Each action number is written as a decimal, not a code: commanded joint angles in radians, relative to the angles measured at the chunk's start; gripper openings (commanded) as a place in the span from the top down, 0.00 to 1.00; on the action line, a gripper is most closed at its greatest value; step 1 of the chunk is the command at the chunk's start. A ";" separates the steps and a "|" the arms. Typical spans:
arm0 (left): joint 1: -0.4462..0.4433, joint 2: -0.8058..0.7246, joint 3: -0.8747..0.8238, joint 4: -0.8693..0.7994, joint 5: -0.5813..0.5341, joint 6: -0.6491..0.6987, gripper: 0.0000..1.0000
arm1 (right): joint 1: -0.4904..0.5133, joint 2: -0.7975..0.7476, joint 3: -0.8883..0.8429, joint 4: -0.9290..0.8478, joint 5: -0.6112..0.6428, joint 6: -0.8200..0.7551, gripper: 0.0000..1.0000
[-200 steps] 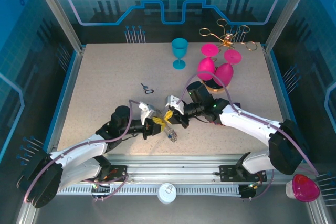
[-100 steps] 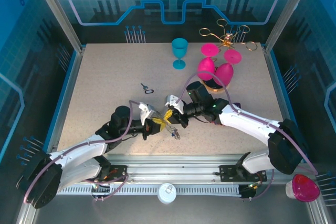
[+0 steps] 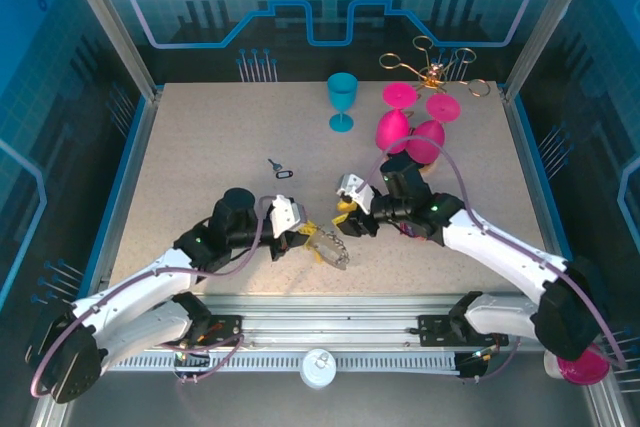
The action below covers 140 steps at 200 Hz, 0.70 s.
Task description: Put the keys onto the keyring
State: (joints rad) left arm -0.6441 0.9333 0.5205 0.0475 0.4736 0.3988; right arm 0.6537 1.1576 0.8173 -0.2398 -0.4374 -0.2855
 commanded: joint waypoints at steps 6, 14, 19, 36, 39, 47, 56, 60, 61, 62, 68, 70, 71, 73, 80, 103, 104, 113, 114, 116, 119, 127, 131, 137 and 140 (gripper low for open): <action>-0.029 -0.023 0.038 -0.059 -0.012 0.250 1.00 | 0.039 -0.100 -0.034 -0.075 -0.002 -0.201 0.63; -0.037 -0.022 0.041 -0.060 -0.018 0.279 1.00 | 0.063 -0.122 -0.042 -0.072 0.017 -0.237 0.63; -0.042 -0.021 0.042 -0.063 -0.024 0.297 1.00 | 0.076 -0.132 -0.044 -0.071 0.026 -0.253 0.63; -0.062 -0.015 0.047 -0.067 -0.054 0.348 1.00 | 0.104 -0.135 -0.032 -0.070 0.029 -0.273 0.67; -0.064 -0.014 0.047 -0.067 -0.059 0.356 1.00 | 0.109 -0.134 -0.030 -0.071 0.029 -0.274 0.68; -0.071 -0.014 0.047 -0.066 -0.069 0.373 1.00 | 0.124 -0.122 -0.023 -0.069 0.038 -0.276 0.70; -0.076 -0.014 0.044 -0.059 -0.080 0.387 1.00 | 0.140 -0.106 -0.018 -0.062 0.048 -0.275 0.72; -0.078 -0.013 0.044 -0.055 -0.084 0.390 1.00 | 0.146 -0.099 -0.016 -0.056 0.051 -0.276 0.73; -0.078 -0.014 0.044 -0.054 -0.085 0.390 1.00 | 0.146 -0.098 -0.016 -0.054 0.052 -0.276 0.73; -0.078 -0.013 0.043 -0.053 -0.085 0.391 1.00 | 0.148 -0.095 -0.016 -0.052 0.053 -0.276 0.73; -0.081 -0.013 0.042 -0.051 -0.087 0.393 1.00 | 0.155 -0.087 -0.018 -0.037 0.064 -0.273 0.74; -0.080 -0.012 0.042 -0.050 -0.088 0.395 1.00 | 0.157 -0.082 -0.019 -0.031 0.068 -0.271 0.74; -0.081 -0.012 0.041 -0.049 -0.088 0.394 1.00 | 0.159 -0.081 -0.020 -0.028 0.069 -0.270 0.74; -0.081 -0.013 0.041 -0.049 -0.088 0.394 1.00 | 0.160 -0.078 -0.022 -0.023 0.072 -0.270 0.74; -0.082 -0.012 0.040 -0.047 -0.087 0.393 1.00 | 0.167 -0.067 -0.025 -0.010 0.075 -0.270 0.74; -0.084 -0.011 0.034 -0.041 -0.084 0.379 1.00 | 0.188 -0.038 -0.038 0.028 0.085 -0.274 0.75; -0.083 -0.011 0.033 -0.041 -0.083 0.379 1.00 | 0.188 -0.037 -0.039 0.031 0.085 -0.273 0.75; -0.086 -0.014 0.028 -0.035 -0.081 0.371 1.00 | 0.193 -0.029 -0.044 0.043 0.083 -0.273 0.75; -0.086 -0.014 0.028 -0.033 -0.081 0.370 1.00 | 0.193 -0.028 -0.045 0.045 0.082 -0.274 0.75; -0.085 -0.014 0.025 -0.032 -0.080 0.368 1.00 | 0.193 -0.027 -0.047 0.048 0.083 -0.273 0.75; -0.086 -0.015 0.023 -0.030 -0.081 0.366 1.00 | 0.195 -0.026 -0.048 0.053 0.083 -0.272 0.75; -0.087 -0.017 0.017 -0.021 -0.081 0.357 1.00 | 0.197 -0.022 -0.054 0.066 0.084 -0.270 0.75; -0.087 -0.017 0.014 -0.015 -0.081 0.354 1.00 | 0.198 -0.020 -0.056 0.070 0.083 -0.272 0.76; -0.087 -0.020 0.009 -0.010 -0.081 0.348 1.00 | 0.201 -0.017 -0.058 0.076 0.083 -0.272 0.76; -0.088 -0.020 0.008 -0.006 -0.081 0.345 1.00 | 0.201 -0.015 -0.060 0.078 0.084 -0.271 0.76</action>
State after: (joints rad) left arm -0.7219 0.9295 0.5266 -0.0177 0.3859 0.7429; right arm 0.8375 1.1294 0.7727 -0.2127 -0.3626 -0.5438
